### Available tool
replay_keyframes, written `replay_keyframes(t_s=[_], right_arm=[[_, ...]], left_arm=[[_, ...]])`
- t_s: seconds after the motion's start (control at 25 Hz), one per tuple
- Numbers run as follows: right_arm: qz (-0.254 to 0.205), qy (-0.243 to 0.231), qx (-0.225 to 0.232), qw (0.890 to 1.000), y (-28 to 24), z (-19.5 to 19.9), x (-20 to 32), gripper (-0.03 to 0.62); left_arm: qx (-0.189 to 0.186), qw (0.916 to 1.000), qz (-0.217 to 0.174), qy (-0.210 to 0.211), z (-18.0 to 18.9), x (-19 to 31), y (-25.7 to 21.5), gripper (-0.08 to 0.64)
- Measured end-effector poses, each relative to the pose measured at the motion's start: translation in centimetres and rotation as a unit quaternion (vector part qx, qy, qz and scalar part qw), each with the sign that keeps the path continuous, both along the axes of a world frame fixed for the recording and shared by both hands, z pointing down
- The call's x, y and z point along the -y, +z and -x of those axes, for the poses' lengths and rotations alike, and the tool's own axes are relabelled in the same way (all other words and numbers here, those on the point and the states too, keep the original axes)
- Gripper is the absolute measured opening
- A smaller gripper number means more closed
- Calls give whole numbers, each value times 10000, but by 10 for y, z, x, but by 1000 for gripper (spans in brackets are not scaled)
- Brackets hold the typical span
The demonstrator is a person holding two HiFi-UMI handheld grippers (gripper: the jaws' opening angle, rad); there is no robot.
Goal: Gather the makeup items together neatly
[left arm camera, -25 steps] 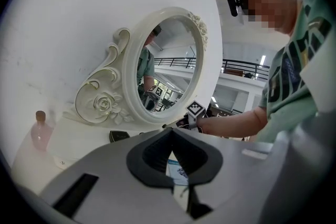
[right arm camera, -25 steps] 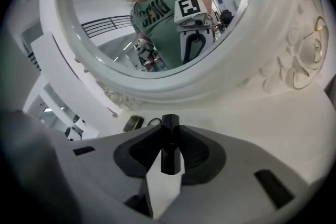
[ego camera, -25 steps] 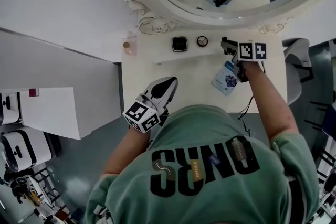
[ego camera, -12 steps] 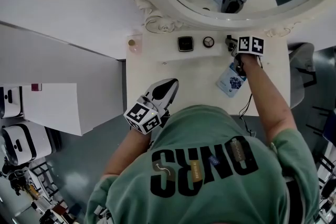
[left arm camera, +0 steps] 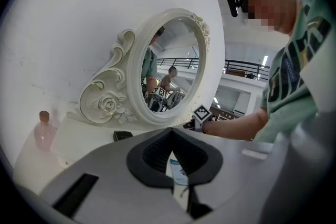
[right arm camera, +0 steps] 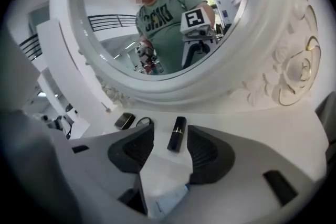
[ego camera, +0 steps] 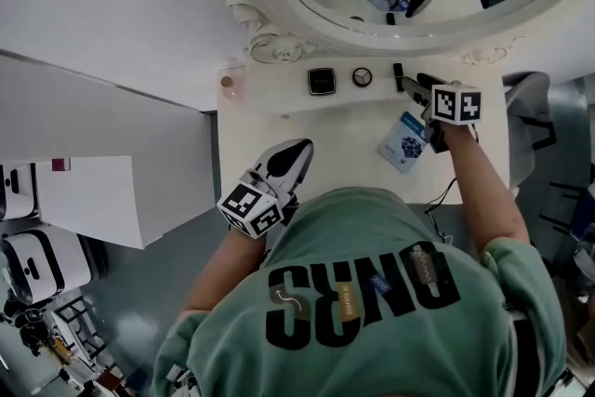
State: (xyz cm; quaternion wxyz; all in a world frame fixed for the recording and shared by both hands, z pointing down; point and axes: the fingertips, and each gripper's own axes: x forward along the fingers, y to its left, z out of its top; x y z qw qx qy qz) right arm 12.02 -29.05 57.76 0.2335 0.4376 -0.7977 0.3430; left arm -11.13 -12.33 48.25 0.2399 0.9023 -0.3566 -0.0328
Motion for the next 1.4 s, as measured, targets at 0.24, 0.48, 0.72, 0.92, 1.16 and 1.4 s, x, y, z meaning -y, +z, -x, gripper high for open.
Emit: replay_keyframes(t_s=[0.24, 0.48, 0.72, 0.92, 1.16, 1.4], right_arm=[[62, -1492, -1102, 9826, 62, -24, -94, 247], [733, -2369, -1781, 9523, 137, -32, -141, 347], [626, -3084, -2173, 9240, 156, -31, -143, 379], [482, -3206, -2154, 9211, 155, -32, -144, 379], [453, -3406, -2253, 9117, 153, -31, -146, 303], [332, -3547, -2222, 9076, 149, -29, -152, 148]], left_arm=[[-29, 9998, -3, 208, -14, 5, 0, 8], [50, 9993, 15, 376, -29, 6, 1, 8], [98, 9994, 57, 329, -32, 6, 0, 8], [99, 9995, 81, 273, -35, 4, 0, 8], [96, 9994, 49, 338, -41, 6, -1, 8], [89, 9990, 56, 434, -50, 7, -2, 8]])
